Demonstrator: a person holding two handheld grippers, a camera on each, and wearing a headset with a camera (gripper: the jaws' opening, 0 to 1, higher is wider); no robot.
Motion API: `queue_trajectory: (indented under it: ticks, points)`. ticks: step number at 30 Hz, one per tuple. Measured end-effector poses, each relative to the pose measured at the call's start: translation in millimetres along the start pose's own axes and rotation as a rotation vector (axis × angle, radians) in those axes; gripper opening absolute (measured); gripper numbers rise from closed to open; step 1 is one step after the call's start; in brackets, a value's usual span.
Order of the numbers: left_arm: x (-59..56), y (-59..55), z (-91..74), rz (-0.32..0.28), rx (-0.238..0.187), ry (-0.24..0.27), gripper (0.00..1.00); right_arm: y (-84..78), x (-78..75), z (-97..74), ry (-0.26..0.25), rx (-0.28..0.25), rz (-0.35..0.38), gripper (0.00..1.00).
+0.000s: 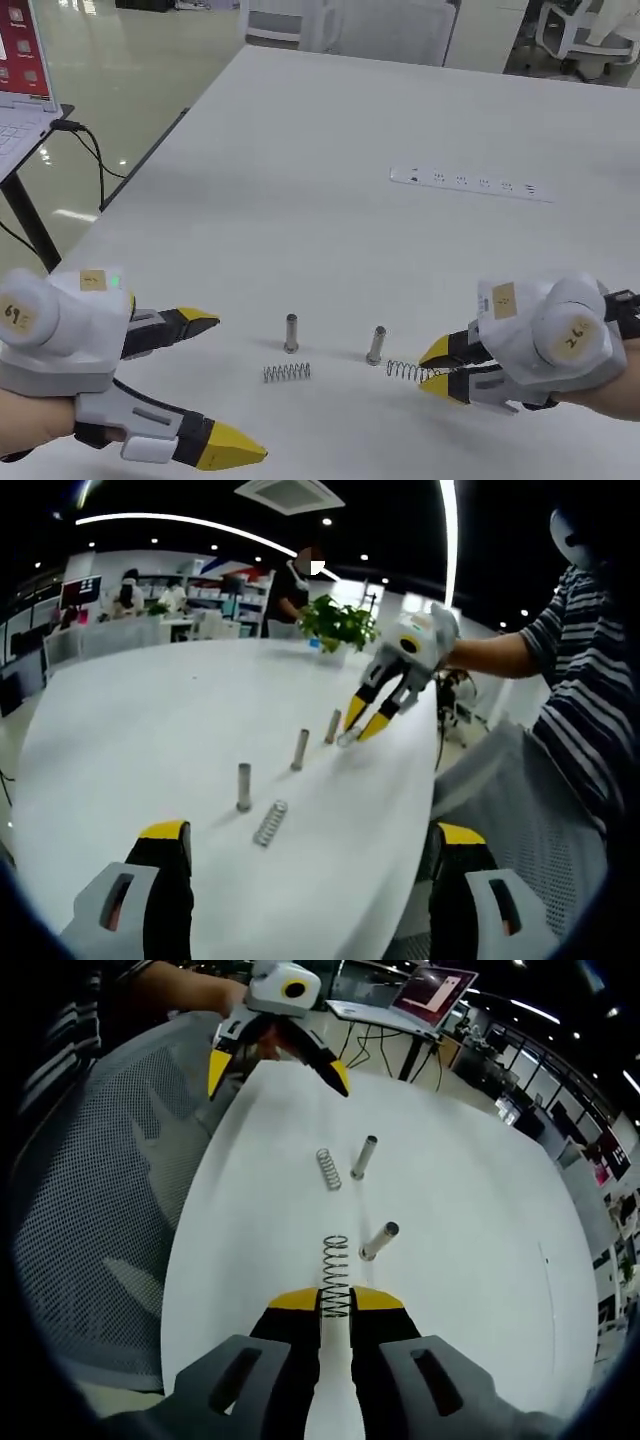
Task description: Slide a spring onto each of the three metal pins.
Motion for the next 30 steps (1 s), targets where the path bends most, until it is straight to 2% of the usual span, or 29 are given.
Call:
queue_trajectory:
  ticks: [5,14,23,26,30]
  points:
    - [-5.3,2.0,0.7,0.009,0.002,-0.022,0.94,-2.7,4.7,-6.6,0.009,0.003,0.003,0.07]
    - [-11.4,1.3,5.3,0.001,0.017,-0.056,0.88,-4.5,14.6,-5.6,0.024,0.023,-0.005,0.07]
    - [-20.5,8.1,21.2,0.039,0.041,-0.118,0.79,2.6,26.0,-0.3,0.051,0.020,-0.003,0.08]
    - [-22.7,10.9,26.4,0.051,0.042,-0.135,0.76,3.3,28.5,0.7,0.048,0.028,-0.015,0.08]
    - [-24.1,12.8,34.3,0.059,0.050,-0.157,0.72,5.9,29.3,-1.8,0.048,0.012,-0.003,0.08]
Point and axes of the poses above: the centre of the closed fingertips' face, and the gripper's own axes: z roughly forward along the fingers, x roughly to its left, y roughly out of its top, the point moved 9 cm from there along -z, roughly backward along the fingers, and after that the axes turned 10 degrees about x, right-handed, at the moved point
